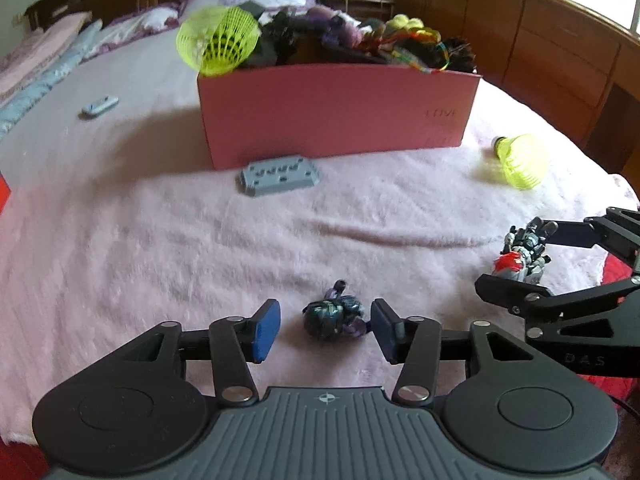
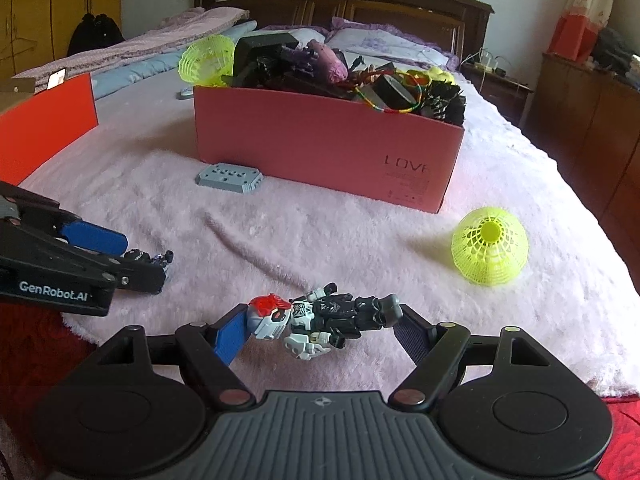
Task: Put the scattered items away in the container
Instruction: 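Hold both figures and lift them from the bed, then carry both figures over the pink box and open both tools to drop them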
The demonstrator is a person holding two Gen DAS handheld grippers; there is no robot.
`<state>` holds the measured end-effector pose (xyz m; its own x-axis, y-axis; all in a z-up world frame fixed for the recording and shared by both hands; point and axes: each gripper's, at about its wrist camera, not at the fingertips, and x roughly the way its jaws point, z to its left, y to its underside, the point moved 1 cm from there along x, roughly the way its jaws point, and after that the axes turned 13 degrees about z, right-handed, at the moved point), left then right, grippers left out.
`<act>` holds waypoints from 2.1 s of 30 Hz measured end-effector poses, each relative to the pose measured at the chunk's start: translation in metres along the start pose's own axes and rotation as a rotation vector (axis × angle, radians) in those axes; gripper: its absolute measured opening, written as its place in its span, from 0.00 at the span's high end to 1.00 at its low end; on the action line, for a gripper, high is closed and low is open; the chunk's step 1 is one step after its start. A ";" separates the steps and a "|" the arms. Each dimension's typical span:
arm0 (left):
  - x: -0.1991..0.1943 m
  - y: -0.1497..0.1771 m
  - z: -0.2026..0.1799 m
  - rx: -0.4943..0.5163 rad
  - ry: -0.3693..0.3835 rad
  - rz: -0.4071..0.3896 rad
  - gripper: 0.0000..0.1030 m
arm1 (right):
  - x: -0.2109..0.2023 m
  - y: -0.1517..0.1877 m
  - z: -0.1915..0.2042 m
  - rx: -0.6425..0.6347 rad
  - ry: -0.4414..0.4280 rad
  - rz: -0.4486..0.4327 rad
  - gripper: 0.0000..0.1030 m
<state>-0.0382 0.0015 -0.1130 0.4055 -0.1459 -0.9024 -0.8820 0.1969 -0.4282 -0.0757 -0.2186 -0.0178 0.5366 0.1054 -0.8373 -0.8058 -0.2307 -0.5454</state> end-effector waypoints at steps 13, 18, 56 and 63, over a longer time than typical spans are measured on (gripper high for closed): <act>0.006 0.000 -0.008 0.054 0.040 -0.007 0.67 | 0.002 0.004 0.000 0.002 -0.007 0.012 0.23; -0.007 -0.003 -0.008 0.040 0.062 -0.036 0.67 | 0.000 0.002 0.000 0.001 -0.007 0.003 0.23; -0.055 -0.071 -0.009 0.056 0.066 -0.172 0.67 | -0.029 -0.052 0.004 -0.022 -0.051 -0.100 0.23; -0.062 -0.096 -0.007 0.073 0.055 -0.215 0.67 | -0.031 -0.072 -0.003 -0.023 -0.047 -0.137 0.23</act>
<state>0.0194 -0.0152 -0.0158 0.5664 -0.2445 -0.7870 -0.7564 0.2250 -0.6142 -0.0334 -0.2080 0.0476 0.6285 0.1821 -0.7562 -0.7196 -0.2329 -0.6541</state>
